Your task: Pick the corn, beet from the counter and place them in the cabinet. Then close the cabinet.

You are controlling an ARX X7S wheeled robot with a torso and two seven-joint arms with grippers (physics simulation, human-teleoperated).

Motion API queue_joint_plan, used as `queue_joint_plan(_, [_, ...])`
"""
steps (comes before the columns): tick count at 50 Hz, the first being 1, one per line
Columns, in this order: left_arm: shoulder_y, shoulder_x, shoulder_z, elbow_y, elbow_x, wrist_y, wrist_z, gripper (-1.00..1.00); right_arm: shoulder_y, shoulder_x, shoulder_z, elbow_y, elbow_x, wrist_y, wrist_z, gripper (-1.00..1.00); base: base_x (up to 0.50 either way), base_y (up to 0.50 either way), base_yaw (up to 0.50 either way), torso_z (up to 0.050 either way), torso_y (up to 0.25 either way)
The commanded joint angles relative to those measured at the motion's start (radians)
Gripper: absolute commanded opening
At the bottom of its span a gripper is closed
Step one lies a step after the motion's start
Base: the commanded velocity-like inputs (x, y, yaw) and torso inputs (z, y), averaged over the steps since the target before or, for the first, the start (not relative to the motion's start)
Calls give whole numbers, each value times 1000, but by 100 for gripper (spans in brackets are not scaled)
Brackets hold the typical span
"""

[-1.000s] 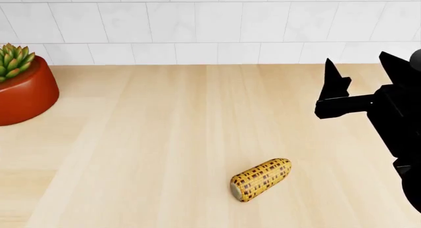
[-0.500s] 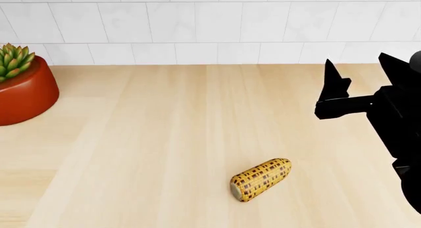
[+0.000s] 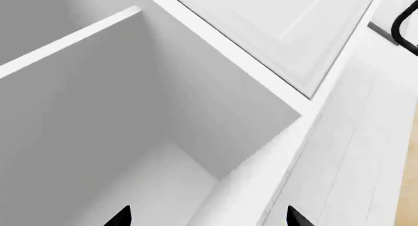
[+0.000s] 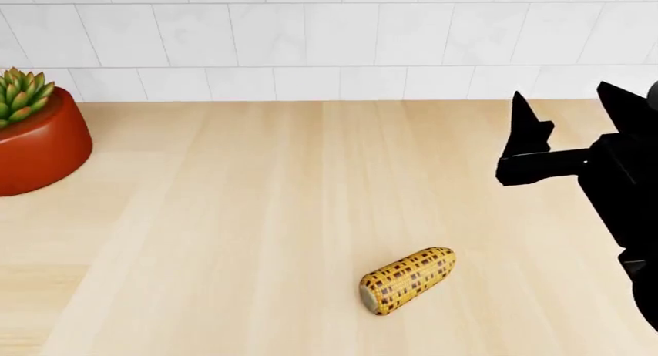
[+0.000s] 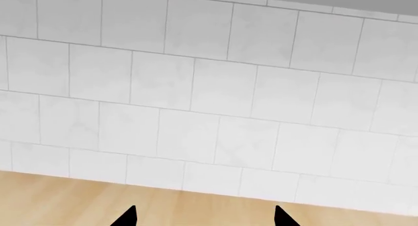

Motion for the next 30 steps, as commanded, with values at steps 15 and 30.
queue_joint_plan(15, [207,-95,106,336,-106,80,144,100,-6,49,70,-29,67,19,43,100,0,0,0,0,0])
queue_joint_plan(30, [375,-226,265,463,-84,45,162,100,-18,94,127,-58,87,24,73,100,0,0,0,0,0])
